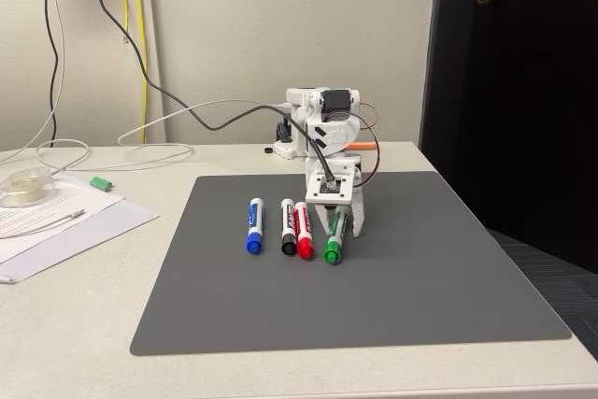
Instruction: Pick up the green marker.
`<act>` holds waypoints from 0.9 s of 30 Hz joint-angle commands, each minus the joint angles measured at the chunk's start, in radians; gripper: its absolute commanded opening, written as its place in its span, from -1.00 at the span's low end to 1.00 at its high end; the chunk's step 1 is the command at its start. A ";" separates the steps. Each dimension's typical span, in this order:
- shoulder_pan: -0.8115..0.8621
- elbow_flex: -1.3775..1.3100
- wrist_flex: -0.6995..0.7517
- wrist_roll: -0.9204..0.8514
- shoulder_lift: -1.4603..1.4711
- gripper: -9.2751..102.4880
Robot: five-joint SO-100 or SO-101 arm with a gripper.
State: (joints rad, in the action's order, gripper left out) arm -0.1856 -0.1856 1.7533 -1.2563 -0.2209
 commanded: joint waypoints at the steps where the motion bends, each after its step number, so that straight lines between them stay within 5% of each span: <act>1: 0.005 -0.002 -0.005 -0.011 -0.015 -0.47; 27: -0.008 -0.006 -0.006 -0.040 0.003 -0.61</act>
State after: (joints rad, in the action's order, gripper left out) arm -0.1856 -0.1902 1.7533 -1.3008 -0.2194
